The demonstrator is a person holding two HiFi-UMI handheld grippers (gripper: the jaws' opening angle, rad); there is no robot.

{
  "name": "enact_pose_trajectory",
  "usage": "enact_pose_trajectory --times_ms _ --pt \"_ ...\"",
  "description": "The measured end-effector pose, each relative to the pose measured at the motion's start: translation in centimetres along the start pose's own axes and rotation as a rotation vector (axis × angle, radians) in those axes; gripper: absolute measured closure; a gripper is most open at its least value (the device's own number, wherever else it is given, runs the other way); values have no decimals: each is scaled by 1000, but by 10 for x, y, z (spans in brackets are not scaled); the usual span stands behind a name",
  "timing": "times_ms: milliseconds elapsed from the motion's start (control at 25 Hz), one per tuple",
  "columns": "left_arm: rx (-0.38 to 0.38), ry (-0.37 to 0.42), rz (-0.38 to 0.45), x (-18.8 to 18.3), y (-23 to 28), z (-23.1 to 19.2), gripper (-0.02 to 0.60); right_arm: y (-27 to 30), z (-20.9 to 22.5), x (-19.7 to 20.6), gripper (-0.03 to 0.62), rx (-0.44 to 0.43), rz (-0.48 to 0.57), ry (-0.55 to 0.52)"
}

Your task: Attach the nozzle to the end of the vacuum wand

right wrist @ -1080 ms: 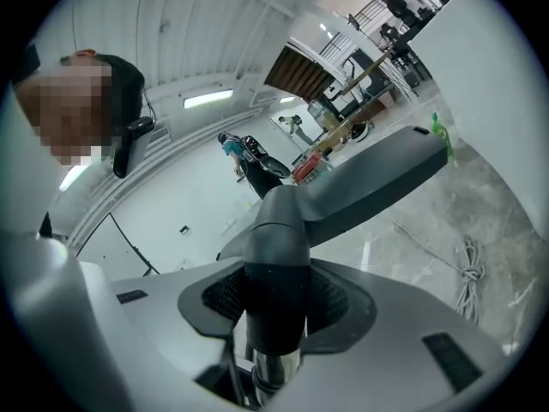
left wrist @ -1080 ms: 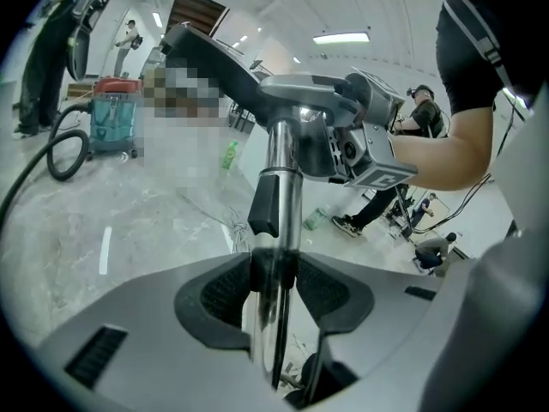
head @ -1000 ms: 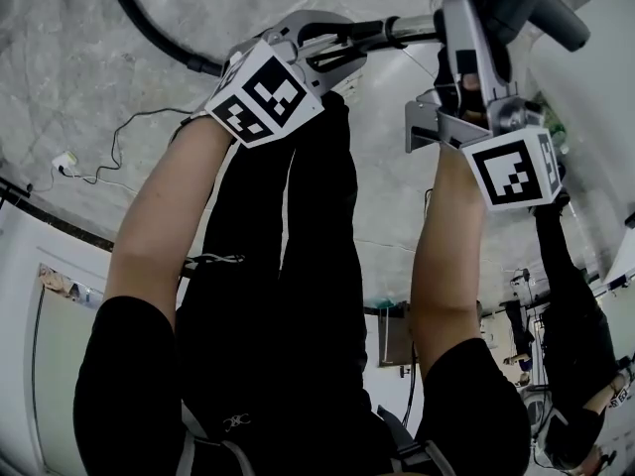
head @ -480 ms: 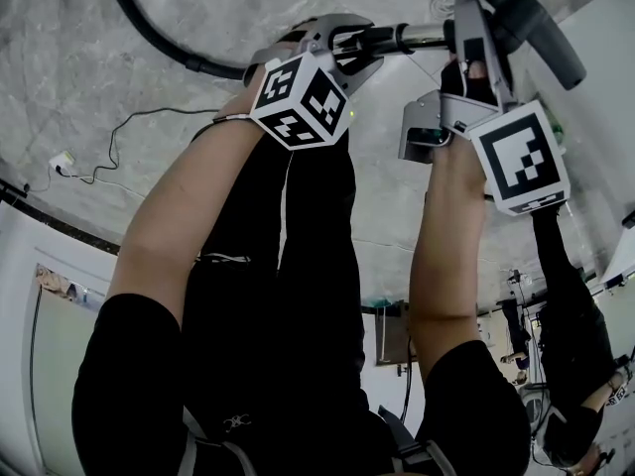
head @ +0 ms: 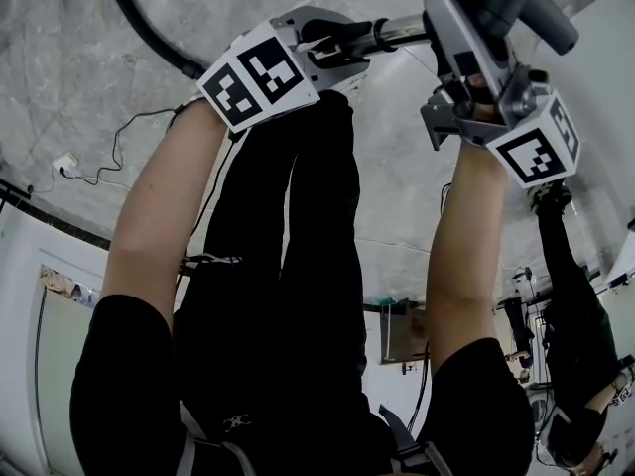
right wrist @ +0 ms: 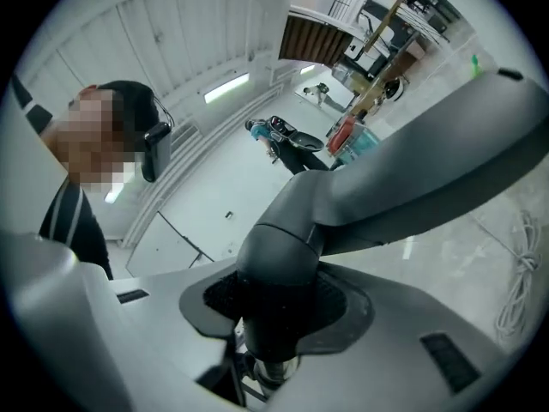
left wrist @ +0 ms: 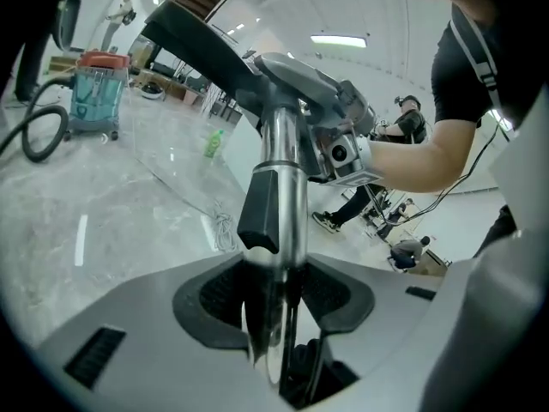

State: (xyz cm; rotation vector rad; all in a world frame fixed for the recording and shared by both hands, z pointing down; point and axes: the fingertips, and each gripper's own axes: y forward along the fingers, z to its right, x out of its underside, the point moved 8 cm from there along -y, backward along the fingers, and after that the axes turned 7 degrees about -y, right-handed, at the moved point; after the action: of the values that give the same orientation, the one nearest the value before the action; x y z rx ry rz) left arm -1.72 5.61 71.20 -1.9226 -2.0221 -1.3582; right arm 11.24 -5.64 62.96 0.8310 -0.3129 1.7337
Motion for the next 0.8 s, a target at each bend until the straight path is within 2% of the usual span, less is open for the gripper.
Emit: enact_pose_trajectory --times_ms 80,200,280,320,360,400,520,560,600,640,680,800 --pt "-52 -10 -10 1 0 -2 411 2 -2 3 425 121 20 1" --pt "-131 -5 -47 14 4 -4 410 5 -10 21 425 464 5 42" --pt "-135 -8 -50 18 9 1 410 1 -15 27 425 652 -16 102" --pt "-130 -9 -45 18 10 3 410 1 -17 26 425 689 -17 113" --pt "-126 -8 -40 17 8 3 410 2 -19 24 425 675 -16 96" --pt "-123 -5 -36 16 4 1 410 5 -20 22 425 609 -14 59" --pt "-94 -4 -41 17 -6 -7 408 18 -17 22 425 281 -47 -13" --pt "-80 -12 -47 18 -7 -8 408 20 -13 23 425 222 -76 -11" --pt "-75 -23 -54 19 -6 -9 408 21 -10 24 425 218 -98 -2" --pt "-81 -35 -60 19 -4 -10 408 20 -8 25 425 269 -103 13" --pt "-98 -46 -65 18 -1 -10 407 19 -7 26 425 360 -98 33" --pt "-163 -64 -71 20 8 -10 405 20 -8 34 427 707 -105 116"
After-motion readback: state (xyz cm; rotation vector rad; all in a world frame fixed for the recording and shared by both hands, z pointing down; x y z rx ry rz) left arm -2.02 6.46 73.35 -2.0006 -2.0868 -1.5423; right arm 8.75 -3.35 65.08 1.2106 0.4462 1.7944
